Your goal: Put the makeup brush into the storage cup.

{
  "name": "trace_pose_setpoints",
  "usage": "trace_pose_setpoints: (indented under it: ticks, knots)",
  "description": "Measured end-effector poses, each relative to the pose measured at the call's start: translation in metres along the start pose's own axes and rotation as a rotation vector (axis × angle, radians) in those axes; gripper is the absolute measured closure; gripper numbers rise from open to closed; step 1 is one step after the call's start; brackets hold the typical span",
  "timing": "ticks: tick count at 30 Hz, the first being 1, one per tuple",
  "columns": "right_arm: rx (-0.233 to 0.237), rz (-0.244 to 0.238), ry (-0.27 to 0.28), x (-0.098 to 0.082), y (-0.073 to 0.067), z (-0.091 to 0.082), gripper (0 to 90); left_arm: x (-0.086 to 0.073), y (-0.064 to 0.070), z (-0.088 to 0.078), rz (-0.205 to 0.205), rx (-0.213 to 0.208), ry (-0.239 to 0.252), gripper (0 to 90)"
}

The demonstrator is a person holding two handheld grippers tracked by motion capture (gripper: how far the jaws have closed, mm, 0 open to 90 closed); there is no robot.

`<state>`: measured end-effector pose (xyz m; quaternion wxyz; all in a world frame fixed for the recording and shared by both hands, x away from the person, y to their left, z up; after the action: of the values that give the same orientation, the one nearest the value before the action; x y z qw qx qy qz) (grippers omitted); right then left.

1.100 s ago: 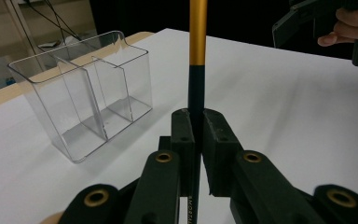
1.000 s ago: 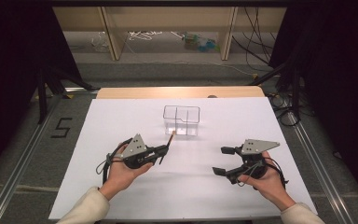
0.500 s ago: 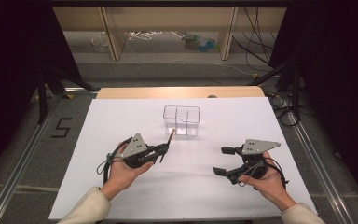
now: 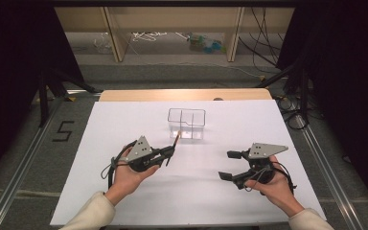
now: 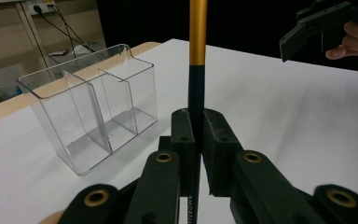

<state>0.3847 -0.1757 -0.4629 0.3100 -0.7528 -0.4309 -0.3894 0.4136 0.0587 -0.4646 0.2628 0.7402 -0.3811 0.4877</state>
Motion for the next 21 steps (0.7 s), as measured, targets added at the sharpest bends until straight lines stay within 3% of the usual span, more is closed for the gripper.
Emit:
trace_pose_setpoints:
  ticks: [4, 7, 21]
  knots:
    - [-0.004, -0.001, -0.021, -0.0013, -0.0001, -0.0013, 16.5, 0.0009, -0.0009, -0.0002, -0.008, 0.007, 0.006, 82.8]
    - [0.001, 0.000, 0.000, 0.0000, -0.0002, 0.0000, 16.5, 0.0013, -0.0026, -0.0007, -0.004, 0.011, 0.005, 82.8]
    - [0.000, 0.002, -0.021, -0.0014, -0.0003, -0.0012, 16.5, 0.0083, -0.0076, -0.0021, -0.014, 0.024, 0.027, 82.8]
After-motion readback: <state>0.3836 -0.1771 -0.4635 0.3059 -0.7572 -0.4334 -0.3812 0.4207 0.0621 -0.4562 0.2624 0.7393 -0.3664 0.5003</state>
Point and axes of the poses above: each handheld gripper's, and its own axes: z roughly forward along the jaws, x roughly out of its top, y roughly to its right, the point moved 8 cm from there along z, roughly forward along the jaws, and after that the axes turned 6 degrees about -y, right-handed, at the moved point
